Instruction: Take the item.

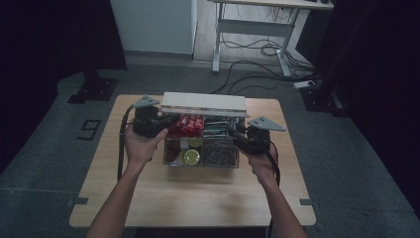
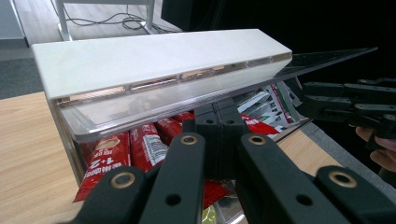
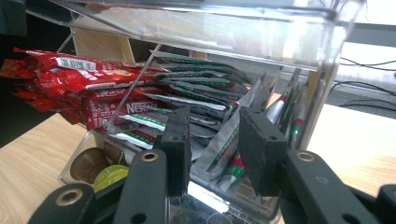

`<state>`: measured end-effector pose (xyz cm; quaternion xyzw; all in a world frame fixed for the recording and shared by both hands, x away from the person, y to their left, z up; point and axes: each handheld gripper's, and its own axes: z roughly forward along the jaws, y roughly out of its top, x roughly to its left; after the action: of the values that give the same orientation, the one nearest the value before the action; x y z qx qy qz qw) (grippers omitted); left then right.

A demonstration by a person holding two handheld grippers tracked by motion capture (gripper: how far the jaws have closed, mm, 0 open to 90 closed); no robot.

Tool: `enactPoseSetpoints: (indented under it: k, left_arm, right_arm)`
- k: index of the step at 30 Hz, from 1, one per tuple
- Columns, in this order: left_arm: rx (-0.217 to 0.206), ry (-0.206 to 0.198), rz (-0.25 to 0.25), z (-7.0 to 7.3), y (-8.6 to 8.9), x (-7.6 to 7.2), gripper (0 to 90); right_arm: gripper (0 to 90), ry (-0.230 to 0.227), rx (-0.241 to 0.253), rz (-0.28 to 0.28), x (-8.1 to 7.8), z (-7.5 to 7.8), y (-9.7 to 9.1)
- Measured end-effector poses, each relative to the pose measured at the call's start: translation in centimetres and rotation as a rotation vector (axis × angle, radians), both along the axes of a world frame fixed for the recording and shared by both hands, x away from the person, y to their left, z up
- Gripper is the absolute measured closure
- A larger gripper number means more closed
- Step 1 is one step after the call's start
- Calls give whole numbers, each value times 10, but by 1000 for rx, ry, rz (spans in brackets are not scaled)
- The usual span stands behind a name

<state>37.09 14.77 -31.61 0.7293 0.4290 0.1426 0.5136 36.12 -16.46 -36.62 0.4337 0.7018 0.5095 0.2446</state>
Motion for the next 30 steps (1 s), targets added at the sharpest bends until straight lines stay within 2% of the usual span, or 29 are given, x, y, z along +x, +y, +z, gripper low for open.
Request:
enactPoseSetpoints:
  k: [13,17,22,30]
  left_arm:
    - [-1,-3,-1,0,0,0,900]
    - [0,-3,-1,0,0,0,900]
    - [-2,-5,-1,-1,1,0,900]
    - [-4,-6,-1,-1,0,0,900]
  right_arm:
    - [647,8,-42,-34,10,-3,8]
    - [649,31,-57,-40,14,-9,10]
    - [663,33,-70,-49,15,-12,10]
    - [749,47,-99,-72,16,-14,10]
